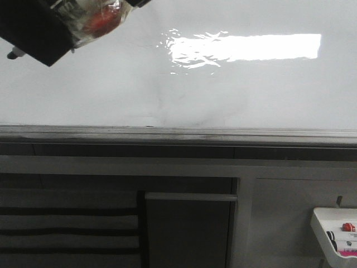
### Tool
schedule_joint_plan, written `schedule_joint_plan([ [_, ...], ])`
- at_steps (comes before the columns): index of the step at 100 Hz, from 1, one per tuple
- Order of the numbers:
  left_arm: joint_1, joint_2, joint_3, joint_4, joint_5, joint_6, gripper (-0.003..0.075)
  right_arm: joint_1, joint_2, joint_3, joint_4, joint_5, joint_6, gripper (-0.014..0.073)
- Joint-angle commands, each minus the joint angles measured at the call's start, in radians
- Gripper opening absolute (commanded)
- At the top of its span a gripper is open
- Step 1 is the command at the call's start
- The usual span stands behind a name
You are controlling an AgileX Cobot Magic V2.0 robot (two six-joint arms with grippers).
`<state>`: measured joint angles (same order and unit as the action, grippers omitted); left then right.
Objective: Write number 3 on whiteboard
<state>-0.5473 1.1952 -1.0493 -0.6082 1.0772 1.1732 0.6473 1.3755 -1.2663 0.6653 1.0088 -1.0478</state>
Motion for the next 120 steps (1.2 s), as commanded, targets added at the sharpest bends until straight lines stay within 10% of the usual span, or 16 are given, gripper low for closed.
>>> schedule_joint_plan([
  [1,-0.007,-0.024,-0.033,-0.069,-0.035,0.0,-0.0019,0.0,-0.024,-0.032,0.033,-0.011,-0.003,-0.0013],
  [38,-0.007,-0.024,-0.033,-0.07,-0.068,0.0,0.001,0.0,-0.024,-0.032,0.033,-0.005,-0.002,-0.0058],
  [65,-0.007,-0.024,-0.033,-0.07,-0.126,0.0,0.0483,0.0,-0.024,-0.032,0.025,-0.025,0.017,-0.0058],
  [90,-0.007,-0.024,-0.033,-0.078,-0.131,0.0,0.0494,0.0,-0.056,-0.032,-0.045,-0.051,0.069,-0.0058],
  [120,0.065,-0.125,-0.047,-0.064,-0.133,-0.109,0.0494,-0.03,-0.262,0.005,-0.385,-0.061,0.431,-0.0058],
])
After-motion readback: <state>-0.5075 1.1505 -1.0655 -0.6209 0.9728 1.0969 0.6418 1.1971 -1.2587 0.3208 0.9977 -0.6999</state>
